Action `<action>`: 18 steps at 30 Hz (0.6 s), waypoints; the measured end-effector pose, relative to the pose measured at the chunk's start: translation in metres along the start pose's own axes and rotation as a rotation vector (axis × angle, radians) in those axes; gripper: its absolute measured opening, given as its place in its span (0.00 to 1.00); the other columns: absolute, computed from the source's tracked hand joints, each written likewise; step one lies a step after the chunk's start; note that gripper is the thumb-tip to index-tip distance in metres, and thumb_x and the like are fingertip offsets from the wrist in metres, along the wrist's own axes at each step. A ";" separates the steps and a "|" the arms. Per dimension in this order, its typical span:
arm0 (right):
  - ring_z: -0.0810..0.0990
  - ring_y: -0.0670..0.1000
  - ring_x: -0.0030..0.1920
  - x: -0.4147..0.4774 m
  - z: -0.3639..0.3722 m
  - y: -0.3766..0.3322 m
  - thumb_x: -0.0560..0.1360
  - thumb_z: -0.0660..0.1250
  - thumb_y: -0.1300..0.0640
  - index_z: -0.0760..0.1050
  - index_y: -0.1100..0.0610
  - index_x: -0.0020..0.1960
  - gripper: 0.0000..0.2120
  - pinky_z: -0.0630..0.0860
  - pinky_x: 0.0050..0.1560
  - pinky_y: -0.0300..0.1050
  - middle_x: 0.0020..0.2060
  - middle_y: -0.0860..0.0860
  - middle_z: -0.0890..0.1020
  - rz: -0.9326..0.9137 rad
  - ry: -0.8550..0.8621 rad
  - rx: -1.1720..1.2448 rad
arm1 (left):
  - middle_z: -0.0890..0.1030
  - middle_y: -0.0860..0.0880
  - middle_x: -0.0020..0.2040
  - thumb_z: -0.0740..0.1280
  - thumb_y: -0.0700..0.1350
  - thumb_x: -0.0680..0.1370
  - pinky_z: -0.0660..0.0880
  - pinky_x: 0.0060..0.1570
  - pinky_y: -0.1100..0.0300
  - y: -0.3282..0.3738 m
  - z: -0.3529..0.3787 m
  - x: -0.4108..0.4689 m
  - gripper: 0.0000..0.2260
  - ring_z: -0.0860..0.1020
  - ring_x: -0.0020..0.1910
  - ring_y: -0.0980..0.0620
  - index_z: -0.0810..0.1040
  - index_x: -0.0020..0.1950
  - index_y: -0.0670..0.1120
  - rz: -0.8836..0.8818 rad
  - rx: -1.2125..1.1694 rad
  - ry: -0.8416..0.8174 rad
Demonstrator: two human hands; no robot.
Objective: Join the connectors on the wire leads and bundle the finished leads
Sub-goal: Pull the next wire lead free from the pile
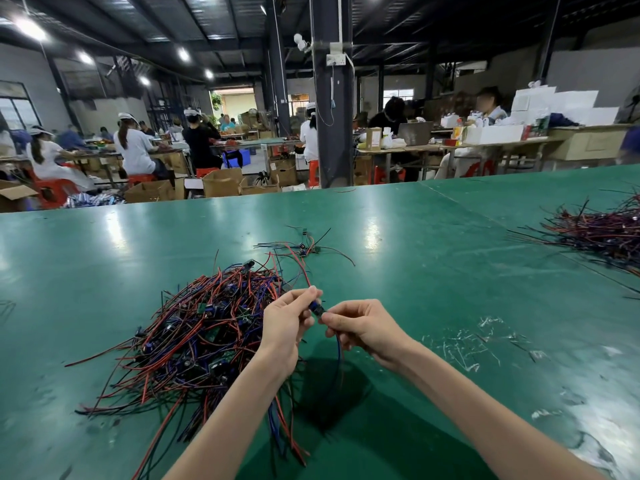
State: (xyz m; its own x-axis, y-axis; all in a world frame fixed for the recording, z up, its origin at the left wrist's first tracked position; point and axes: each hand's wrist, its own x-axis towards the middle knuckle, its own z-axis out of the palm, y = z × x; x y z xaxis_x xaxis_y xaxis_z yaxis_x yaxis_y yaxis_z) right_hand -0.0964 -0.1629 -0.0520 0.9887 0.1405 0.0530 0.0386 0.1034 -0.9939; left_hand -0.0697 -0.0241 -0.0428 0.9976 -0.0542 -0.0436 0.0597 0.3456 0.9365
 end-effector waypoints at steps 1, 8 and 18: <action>0.71 0.44 0.21 0.000 0.000 0.000 0.73 0.70 0.65 0.79 0.62 0.39 0.04 0.69 0.23 0.34 0.26 0.52 0.80 0.003 0.009 -0.001 | 0.77 0.48 0.33 0.68 0.40 0.76 0.70 0.26 0.67 0.000 0.001 0.000 0.06 0.69 0.26 0.58 0.81 0.41 0.41 -0.012 -0.019 -0.008; 0.72 0.44 0.22 0.000 0.003 -0.001 0.72 0.69 0.67 0.80 0.62 0.40 0.04 0.71 0.25 0.35 0.27 0.53 0.81 -0.046 0.163 0.144 | 0.80 0.49 0.38 0.69 0.47 0.71 0.73 0.42 0.63 -0.003 0.007 -0.006 0.10 0.77 0.35 0.56 0.79 0.48 0.43 -0.120 -0.049 -0.270; 0.71 0.44 0.22 -0.002 0.003 -0.003 0.74 0.65 0.71 0.79 0.64 0.39 0.08 0.73 0.24 0.37 0.29 0.55 0.80 0.011 0.159 0.068 | 0.83 0.49 0.38 0.68 0.35 0.75 0.76 0.39 0.65 -0.007 0.008 -0.011 0.13 0.78 0.33 0.55 0.82 0.32 0.46 -0.013 0.039 -0.203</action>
State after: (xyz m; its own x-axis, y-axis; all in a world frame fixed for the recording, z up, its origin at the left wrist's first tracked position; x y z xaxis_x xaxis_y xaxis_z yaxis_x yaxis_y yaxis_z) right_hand -0.0989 -0.1603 -0.0489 0.9997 -0.0154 0.0210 0.0234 0.1696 -0.9852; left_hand -0.0811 -0.0331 -0.0457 0.9689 -0.2472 0.0119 0.0668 0.3074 0.9492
